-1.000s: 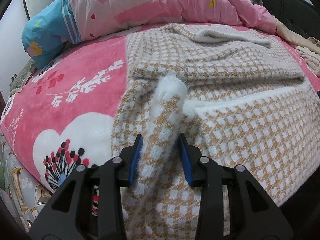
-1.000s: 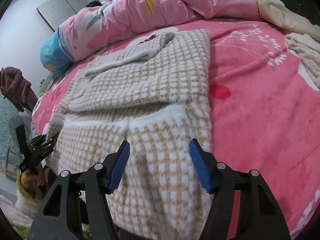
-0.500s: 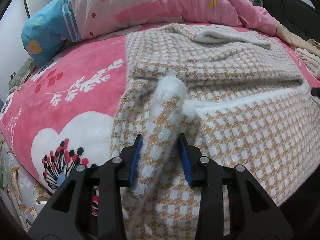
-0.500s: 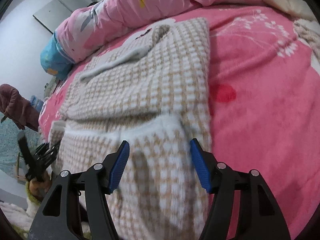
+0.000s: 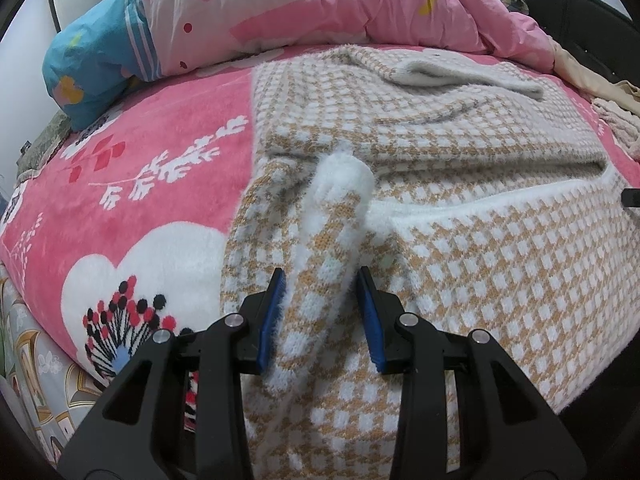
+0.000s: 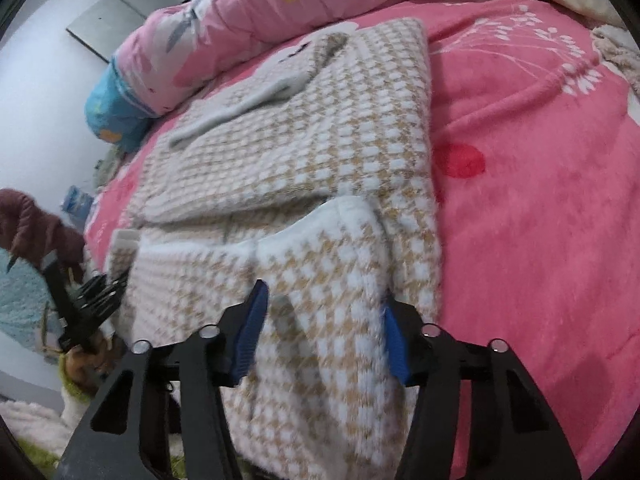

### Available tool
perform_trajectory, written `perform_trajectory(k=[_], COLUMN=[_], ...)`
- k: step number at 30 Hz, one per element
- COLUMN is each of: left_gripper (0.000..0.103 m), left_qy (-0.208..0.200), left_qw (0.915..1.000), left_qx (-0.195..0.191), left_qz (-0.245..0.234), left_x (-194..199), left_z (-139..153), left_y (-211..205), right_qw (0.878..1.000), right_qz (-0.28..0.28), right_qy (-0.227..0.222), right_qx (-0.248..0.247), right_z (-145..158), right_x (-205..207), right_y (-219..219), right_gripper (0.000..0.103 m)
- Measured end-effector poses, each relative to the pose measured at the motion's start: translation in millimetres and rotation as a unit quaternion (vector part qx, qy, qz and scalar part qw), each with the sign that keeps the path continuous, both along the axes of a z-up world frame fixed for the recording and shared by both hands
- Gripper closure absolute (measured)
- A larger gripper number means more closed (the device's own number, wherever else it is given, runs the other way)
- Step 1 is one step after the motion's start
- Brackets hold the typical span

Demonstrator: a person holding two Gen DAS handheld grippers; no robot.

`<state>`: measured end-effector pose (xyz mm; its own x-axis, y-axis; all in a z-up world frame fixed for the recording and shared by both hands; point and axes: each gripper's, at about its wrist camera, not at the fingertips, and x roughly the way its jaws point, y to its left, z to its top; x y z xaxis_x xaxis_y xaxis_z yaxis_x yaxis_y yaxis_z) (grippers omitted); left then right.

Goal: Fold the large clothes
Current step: 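Grasp the same coat edge with the right gripper beside the left gripper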

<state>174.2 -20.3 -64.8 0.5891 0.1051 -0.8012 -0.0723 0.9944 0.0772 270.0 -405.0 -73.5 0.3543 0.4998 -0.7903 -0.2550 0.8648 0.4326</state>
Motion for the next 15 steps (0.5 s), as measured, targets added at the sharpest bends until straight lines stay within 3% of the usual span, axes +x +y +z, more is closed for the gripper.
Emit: perform_trajectory(k=[8, 15], left_gripper=[0.068, 0.068], left_qy=[0.002, 0.001], left_qw=[1.0000, 1.0000], left_qx=[-0.004, -0.004], left_qz=[-0.001, -0.001], left_x=[-1, 0], left_z=[-1, -1], left_y=[1, 2], right_qw=[0.996, 0.975], right_qz=[-0.001, -0.010], right_qy=[-0.035, -0.088], right_qx=[-0.083, -0.202], right_z=[8, 8], right_x=[-24, -29], right_y=[14, 52], right_gripper=[0.071, 0.074])
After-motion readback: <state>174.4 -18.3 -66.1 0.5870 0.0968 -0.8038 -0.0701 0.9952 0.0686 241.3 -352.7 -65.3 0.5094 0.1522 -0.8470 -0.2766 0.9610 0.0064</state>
